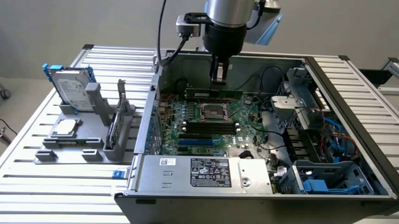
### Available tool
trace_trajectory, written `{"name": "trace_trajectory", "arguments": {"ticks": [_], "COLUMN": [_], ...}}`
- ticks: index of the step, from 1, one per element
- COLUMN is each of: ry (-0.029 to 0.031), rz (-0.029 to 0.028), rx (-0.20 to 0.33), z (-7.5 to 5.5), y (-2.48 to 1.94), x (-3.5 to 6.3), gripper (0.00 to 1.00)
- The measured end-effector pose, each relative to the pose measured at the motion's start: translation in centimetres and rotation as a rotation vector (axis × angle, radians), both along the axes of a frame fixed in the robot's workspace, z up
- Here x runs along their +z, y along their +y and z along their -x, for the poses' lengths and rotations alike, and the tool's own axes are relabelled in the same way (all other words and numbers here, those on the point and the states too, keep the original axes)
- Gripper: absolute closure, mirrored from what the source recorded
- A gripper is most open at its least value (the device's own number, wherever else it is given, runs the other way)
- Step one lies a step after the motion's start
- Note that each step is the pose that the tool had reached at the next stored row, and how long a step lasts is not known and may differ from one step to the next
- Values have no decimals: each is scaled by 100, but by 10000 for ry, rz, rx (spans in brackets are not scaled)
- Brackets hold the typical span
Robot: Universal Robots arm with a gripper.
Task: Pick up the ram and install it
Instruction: 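Insert the ram into the slot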
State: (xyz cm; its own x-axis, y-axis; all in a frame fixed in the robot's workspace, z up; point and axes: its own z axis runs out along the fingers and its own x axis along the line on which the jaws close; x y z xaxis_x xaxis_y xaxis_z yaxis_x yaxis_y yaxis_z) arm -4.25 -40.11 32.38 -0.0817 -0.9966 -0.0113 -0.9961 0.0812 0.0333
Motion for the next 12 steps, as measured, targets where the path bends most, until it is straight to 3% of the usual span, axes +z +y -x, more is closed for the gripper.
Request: {"name": "trace_trajectory", "arguments": {"ticks": [8,12], "ry": [-3,-13], "rz": [-1,-19], "rx": [-1,-2], "z": [0,3], "y": [0,-17], "x": [-6,-73], "gripper": [86,86]}}
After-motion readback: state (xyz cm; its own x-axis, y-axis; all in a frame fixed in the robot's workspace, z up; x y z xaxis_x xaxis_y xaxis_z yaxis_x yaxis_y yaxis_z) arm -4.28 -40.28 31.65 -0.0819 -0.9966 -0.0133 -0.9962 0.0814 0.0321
